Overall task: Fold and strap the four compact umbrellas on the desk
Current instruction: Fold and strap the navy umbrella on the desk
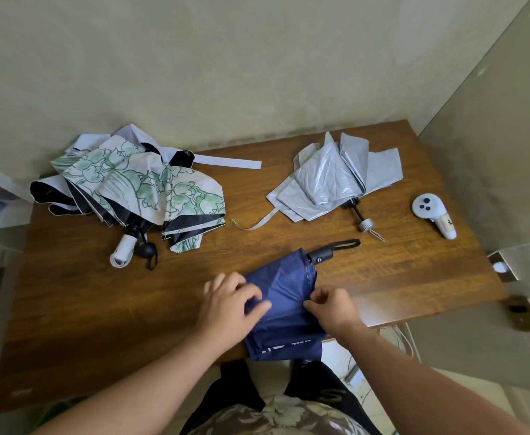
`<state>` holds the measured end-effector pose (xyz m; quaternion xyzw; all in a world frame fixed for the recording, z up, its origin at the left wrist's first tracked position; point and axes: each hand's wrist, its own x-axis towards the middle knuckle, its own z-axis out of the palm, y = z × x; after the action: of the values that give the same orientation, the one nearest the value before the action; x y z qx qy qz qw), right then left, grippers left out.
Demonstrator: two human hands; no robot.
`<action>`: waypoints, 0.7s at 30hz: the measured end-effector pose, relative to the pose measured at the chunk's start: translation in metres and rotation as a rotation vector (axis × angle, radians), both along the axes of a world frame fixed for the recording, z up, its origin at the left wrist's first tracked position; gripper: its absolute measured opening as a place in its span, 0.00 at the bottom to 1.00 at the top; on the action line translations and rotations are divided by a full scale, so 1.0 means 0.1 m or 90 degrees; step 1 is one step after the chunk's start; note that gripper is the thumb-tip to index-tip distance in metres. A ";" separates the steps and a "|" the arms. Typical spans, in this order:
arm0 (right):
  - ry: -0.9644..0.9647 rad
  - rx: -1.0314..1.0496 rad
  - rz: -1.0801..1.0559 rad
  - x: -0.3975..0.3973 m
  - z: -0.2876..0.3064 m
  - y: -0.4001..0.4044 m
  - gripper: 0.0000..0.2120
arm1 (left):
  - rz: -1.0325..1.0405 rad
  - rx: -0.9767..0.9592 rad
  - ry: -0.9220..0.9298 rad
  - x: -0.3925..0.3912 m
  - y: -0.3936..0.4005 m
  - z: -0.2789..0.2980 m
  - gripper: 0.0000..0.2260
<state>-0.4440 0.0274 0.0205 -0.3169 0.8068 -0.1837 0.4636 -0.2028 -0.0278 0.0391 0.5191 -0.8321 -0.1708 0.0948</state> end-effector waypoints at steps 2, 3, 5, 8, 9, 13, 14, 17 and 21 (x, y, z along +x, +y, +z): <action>0.025 0.019 0.011 0.00 -0.02 0.00 0.08 | -0.014 0.016 0.005 -0.17 -0.18 0.09 0.08; 0.033 0.026 0.016 0.01 -0.03 0.00 0.09 | -0.037 0.041 -0.007 -0.26 -0.26 0.11 0.06; 0.039 0.041 0.024 0.02 -0.07 0.02 0.10 | -0.085 0.101 -0.059 -0.39 -0.35 0.10 0.09; 0.049 0.077 0.048 -0.01 -0.09 0.05 0.09 | -0.119 0.150 -0.134 -0.44 -0.35 0.00 0.11; 0.064 0.084 0.062 -0.03 -0.07 0.03 0.07 | -0.125 0.146 -0.145 -0.44 -0.33 -0.04 0.12; 0.211 -0.115 0.192 0.00 0.03 -0.17 0.12 | -0.121 0.100 -0.185 -0.42 -0.23 -0.13 0.17; 0.252 -0.189 0.250 0.03 0.05 -0.25 0.13 | -0.117 0.095 -0.201 -0.43 -0.20 -0.16 0.19; 0.328 -0.229 0.481 0.14 0.11 -0.54 0.21 | -0.065 0.067 -0.220 -0.45 -0.10 -0.25 0.32; 0.385 -0.069 0.737 0.05 0.01 -0.85 0.33 | 0.024 0.095 -0.245 -0.48 -0.11 -0.32 0.45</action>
<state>-0.4386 -0.0581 0.0214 -0.7605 0.5903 0.1524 0.2234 -0.2505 -0.0383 0.0071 0.5634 -0.8100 -0.1275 -0.1015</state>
